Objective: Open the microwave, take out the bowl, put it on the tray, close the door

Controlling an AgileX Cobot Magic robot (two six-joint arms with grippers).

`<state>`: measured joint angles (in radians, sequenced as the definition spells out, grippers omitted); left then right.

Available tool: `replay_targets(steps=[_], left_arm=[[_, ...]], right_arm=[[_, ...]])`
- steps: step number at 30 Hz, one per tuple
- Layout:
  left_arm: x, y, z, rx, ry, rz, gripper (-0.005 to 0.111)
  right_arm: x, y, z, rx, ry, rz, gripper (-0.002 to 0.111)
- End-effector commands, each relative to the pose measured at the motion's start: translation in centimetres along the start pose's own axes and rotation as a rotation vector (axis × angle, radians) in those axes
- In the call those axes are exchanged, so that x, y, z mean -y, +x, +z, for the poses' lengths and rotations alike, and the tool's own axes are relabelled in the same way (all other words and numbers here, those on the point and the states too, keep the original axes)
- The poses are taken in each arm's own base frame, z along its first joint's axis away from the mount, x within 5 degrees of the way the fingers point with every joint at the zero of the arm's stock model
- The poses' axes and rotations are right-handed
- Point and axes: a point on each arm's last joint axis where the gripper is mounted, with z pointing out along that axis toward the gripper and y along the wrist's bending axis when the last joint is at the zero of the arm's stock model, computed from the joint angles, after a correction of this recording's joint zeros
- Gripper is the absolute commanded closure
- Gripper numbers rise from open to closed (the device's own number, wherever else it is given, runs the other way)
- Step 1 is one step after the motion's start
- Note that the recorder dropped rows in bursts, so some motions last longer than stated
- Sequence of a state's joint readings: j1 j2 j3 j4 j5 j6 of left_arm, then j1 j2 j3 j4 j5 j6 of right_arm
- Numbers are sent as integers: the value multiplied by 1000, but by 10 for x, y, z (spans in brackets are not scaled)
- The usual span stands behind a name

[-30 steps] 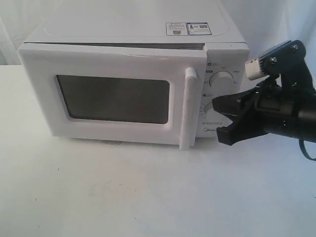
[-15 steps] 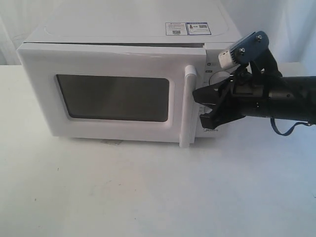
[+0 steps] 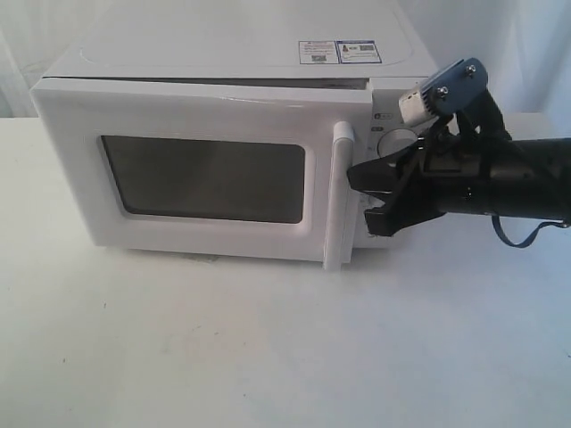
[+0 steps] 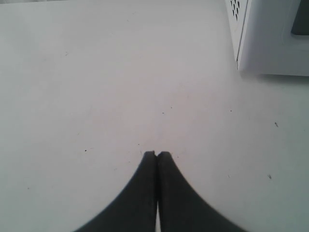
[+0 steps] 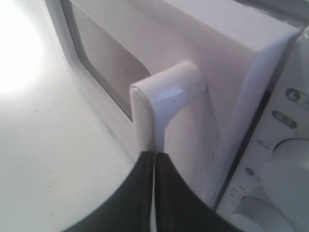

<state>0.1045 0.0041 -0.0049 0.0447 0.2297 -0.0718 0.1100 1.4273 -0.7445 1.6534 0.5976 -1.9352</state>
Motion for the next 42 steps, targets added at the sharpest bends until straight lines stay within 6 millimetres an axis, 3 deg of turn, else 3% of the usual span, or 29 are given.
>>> replay_targets(steps=[1, 8, 13, 25, 27, 33, 42], left_arm=[[0, 2, 0, -3, 2, -8, 107], [0, 2, 0, -3, 2, -8, 107], [0, 2, 0, -3, 2, -8, 107], [0, 2, 0, -3, 2, -8, 107], [0, 2, 0, -3, 2, -8, 107], [0, 2, 0, -3, 2, -8, 107], [0, 2, 0, -3, 2, -8, 107]], right_arm=[[-43, -14, -8, 110, -446, -8, 108], [-61, -8, -16, 129, -639, 20, 108], [-65, -7, -22, 111, -630, 10, 108], [-90, -28, -63, 115, -646, 14, 108], [-88, -30, -67, 107, -571, 21, 108], [-75, -29, -64, 84, -356, 24, 108], [-55, -2, -28, -34, -221, 169, 108]])
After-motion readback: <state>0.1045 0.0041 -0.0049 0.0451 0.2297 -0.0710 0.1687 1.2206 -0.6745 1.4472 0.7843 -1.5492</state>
